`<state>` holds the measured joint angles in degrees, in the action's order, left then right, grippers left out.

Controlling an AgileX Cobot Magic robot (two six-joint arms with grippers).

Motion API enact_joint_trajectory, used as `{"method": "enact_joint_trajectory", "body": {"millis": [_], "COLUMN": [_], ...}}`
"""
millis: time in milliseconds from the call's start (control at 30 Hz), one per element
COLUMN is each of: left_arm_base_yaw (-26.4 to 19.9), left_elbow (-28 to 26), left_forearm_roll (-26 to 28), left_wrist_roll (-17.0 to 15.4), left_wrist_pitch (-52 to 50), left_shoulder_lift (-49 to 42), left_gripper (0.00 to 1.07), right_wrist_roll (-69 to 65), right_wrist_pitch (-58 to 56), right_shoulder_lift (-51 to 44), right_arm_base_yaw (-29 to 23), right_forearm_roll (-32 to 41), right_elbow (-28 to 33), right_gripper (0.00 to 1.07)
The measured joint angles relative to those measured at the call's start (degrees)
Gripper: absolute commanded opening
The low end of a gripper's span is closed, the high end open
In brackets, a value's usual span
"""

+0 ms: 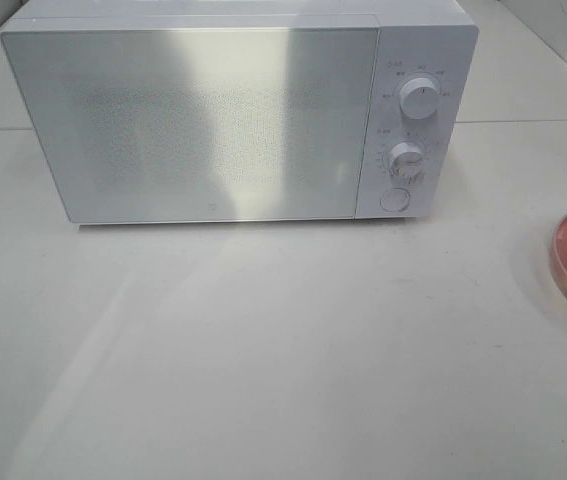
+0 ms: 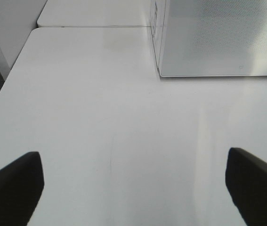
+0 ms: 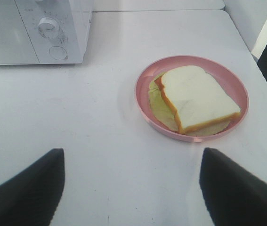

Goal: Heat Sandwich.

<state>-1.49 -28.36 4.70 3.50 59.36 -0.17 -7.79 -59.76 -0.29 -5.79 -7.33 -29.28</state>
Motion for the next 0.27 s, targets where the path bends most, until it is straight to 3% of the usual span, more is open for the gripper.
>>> {"method": "enact_joint_trajectory", "body": {"millis": [267], "left_arm_base_yaw": [0.00], "left_elbow": [0.00], "left_forearm_roll": [0.00], "left_wrist_roll": [0.00], "left_wrist_pitch": [0.00], "left_shoulder_lift": [0.00], "left_gripper": [1.04], "right_wrist_roll": [0.00], "right_wrist_pitch": [0.00], "right_shoulder_lift": [0.00], "right_arm_base_yaw": [0.00], "right_forearm_roll": [0.00], "right_elbow": [0.00], "right_gripper": [0.76]}}
